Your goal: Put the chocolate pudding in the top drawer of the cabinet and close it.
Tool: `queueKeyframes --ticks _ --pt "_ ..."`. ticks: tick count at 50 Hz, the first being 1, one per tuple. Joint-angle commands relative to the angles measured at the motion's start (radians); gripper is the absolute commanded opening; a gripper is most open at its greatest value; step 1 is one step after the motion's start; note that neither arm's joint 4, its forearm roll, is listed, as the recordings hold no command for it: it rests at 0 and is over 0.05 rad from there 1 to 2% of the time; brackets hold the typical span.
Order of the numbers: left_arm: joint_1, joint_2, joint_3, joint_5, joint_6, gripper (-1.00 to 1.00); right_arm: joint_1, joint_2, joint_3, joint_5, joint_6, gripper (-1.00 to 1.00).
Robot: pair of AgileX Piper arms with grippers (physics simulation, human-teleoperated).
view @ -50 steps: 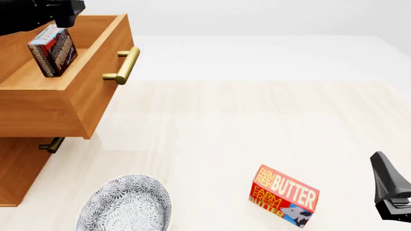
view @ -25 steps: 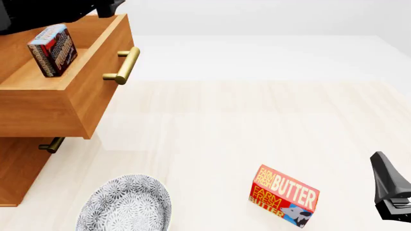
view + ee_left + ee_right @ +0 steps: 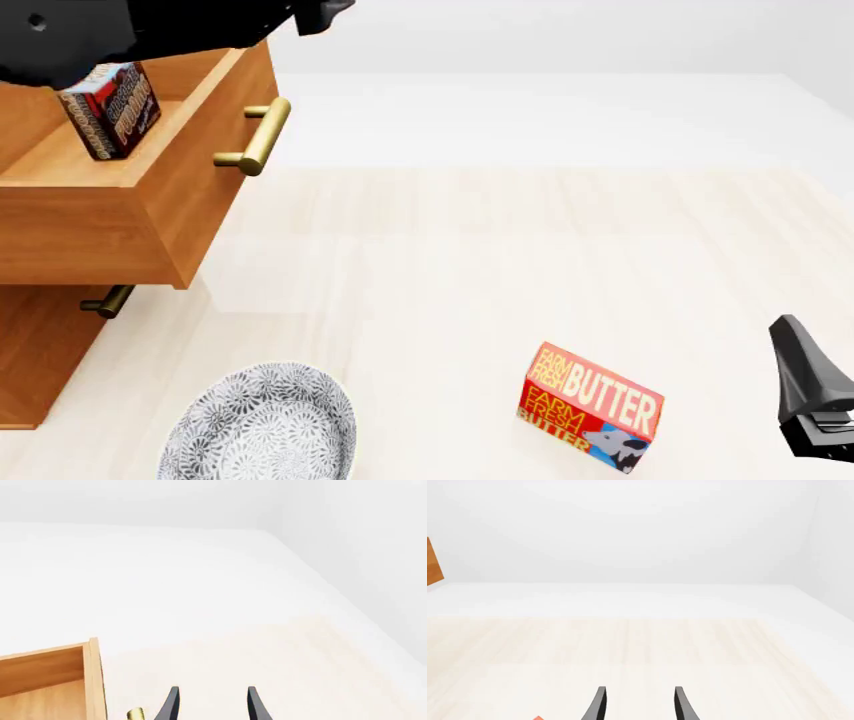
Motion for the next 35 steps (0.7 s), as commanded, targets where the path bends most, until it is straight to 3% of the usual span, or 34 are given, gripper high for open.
queueKeyframes --ticks 1,35 --pt "-0.061 0.073 -0.057 0.013 -0.042 1.0 0.0 0.0 0.0 0.0 0.0 1.0" --pt "-0.085 0.119 -0.005 -0.042 -0.151 1.0 0.0 0.0 0.0 0.0 0.0 1.0"
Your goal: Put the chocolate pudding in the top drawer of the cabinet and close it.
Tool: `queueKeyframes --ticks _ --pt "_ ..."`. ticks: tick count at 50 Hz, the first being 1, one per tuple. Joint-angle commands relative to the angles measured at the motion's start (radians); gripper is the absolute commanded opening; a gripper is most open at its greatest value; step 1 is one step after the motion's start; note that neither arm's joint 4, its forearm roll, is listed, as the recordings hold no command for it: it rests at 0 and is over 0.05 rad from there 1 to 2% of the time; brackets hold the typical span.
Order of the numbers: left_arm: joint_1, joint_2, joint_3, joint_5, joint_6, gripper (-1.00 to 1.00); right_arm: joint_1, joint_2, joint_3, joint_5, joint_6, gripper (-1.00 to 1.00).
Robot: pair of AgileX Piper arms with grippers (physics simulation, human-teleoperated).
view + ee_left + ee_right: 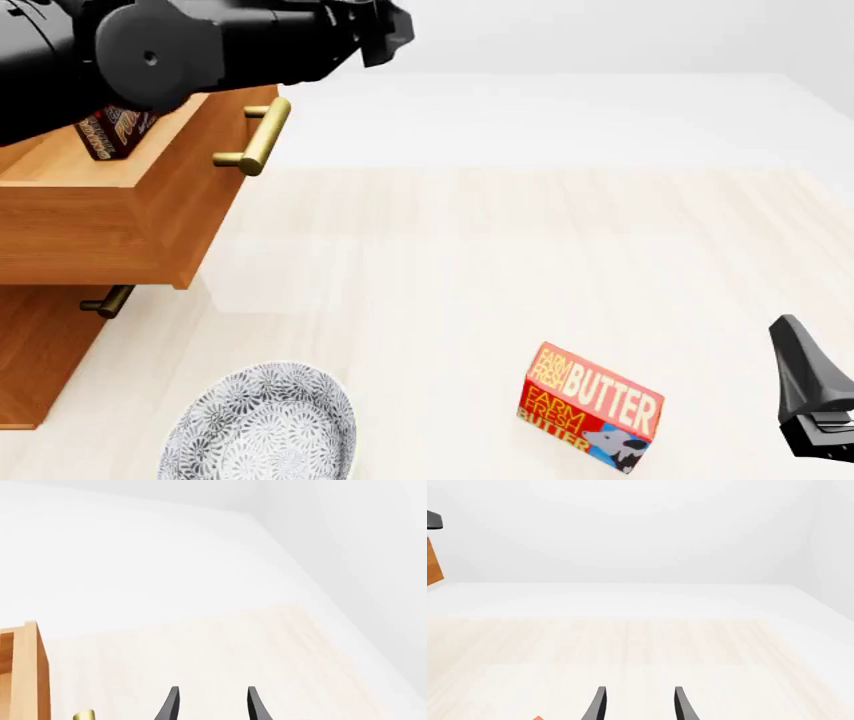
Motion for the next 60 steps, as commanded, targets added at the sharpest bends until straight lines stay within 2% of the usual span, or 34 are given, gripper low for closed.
queueKeyframes --ticks 1,18,37,60 --pt "-0.006 0.01 0.017 -0.013 -0.035 1.0 0.0 0.0 0.0 0.0 0.0 1.0" --pt "-0.017 0.004 0.056 -0.039 -0.1 1.0 0.0 0.0 0.0 0.0 0.0 1.0" --pt "-0.02 0.01 0.144 -0.125 -0.193 1.0 0.0 0.0 0.0 0.0 0.0 1.0" --pt "-0.01 0.031 0.184 -0.158 -0.23 1.0 0.0 0.0 0.0 0.0 0.0 1.0"
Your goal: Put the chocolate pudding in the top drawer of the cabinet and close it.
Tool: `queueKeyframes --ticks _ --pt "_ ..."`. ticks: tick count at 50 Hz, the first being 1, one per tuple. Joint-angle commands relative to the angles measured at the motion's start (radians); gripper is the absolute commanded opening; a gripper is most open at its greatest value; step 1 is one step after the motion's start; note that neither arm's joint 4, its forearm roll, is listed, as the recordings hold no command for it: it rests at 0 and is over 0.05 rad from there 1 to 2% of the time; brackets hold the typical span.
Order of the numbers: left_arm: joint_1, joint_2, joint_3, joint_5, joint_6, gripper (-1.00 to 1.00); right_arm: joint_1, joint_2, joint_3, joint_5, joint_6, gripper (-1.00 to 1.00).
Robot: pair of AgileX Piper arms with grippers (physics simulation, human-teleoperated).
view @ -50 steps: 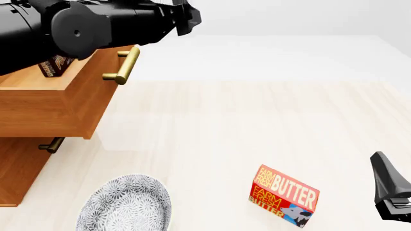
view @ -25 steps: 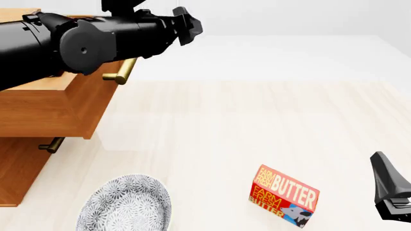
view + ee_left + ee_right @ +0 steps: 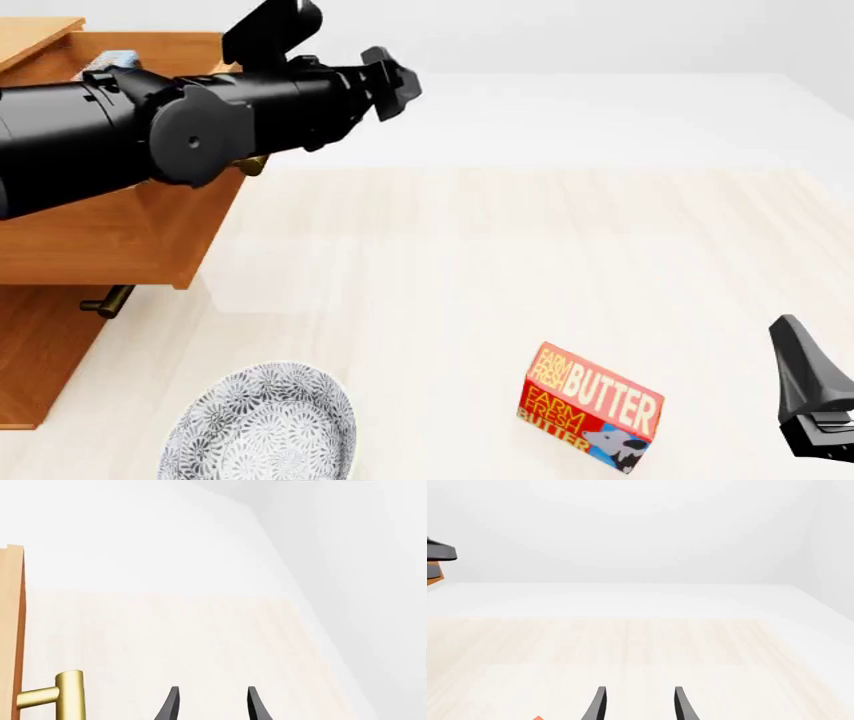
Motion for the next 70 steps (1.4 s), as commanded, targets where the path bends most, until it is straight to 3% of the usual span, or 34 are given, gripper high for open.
queueKeyframes --ticks 1,42,70 --pt "0.007 0.009 0.029 -0.026 -0.025 1.0 0.0 0.0 0.0 0.0 0.0 1.0" --pt "0.073 0.007 0.119 -0.089 -0.075 1.0 0.0 0.0 0.0 0.0 0.0 1.0" --pt "0.171 -0.011 0.111 -0.049 -0.01 1.0 0.0 0.0 0.0 0.0 0.0 1.0"
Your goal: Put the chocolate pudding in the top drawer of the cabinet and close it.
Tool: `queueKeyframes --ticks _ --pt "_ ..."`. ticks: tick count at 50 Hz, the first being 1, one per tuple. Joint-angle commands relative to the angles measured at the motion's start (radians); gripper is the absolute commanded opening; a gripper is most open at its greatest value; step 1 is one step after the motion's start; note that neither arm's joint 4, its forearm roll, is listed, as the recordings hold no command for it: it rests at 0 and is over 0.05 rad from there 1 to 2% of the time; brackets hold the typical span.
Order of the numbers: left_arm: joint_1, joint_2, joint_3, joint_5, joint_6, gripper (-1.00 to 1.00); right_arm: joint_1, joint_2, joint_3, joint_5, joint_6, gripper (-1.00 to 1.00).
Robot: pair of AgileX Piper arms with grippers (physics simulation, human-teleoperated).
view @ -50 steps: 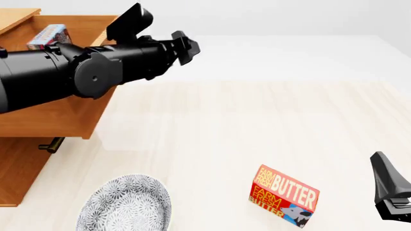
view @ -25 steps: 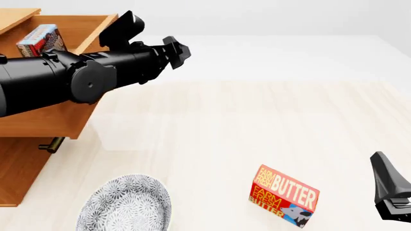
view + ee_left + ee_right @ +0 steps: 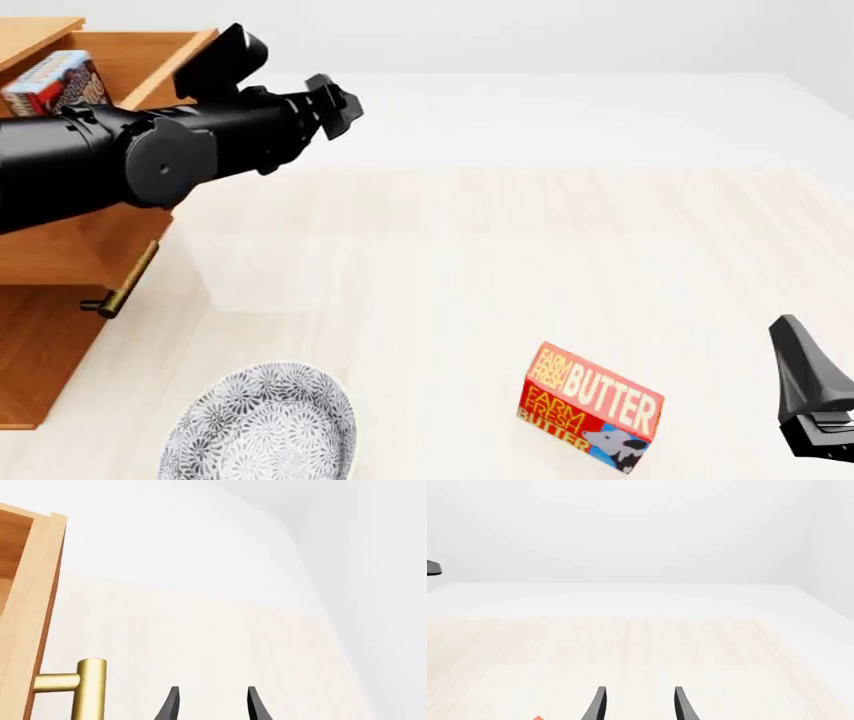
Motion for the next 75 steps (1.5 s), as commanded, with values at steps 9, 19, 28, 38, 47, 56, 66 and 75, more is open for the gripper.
queueKeyframes --ticks 9,19,28,38,47,56,66,75 --pt "0.063 -0.013 -0.002 0.022 0.046 1.0 0.0 0.0 0.0 0.0 0.0 1.0" --pt "0.08 -0.011 0.001 0.019 0.057 1.0 0.0 0.0 0.0 0.0 0.0 1.0" --pt "0.103 -0.018 0.032 0.004 0.057 1.0 0.0 0.0 0.0 0.0 0.0 1.0" --pt "0.115 -0.027 0.052 -0.005 0.056 1.0 0.0 0.0 0.0 0.0 0.0 1.0" --pt "0.128 -0.032 0.063 -0.005 0.063 1.0 0.0 0.0 0.0 0.0 0.0 1.0" --pt "0.144 -0.036 0.051 0.012 0.075 1.0 0.0 0.0 0.0 0.0 0.0 1.0" --pt "0.176 -0.053 0.055 0.022 0.099 1.0 0.0 0.0 0.0 0.0 0.0 1.0" --pt "0.184 -0.051 0.059 0.015 0.099 1.0 0.0 0.0 0.0 0.0 0.0 1.0"
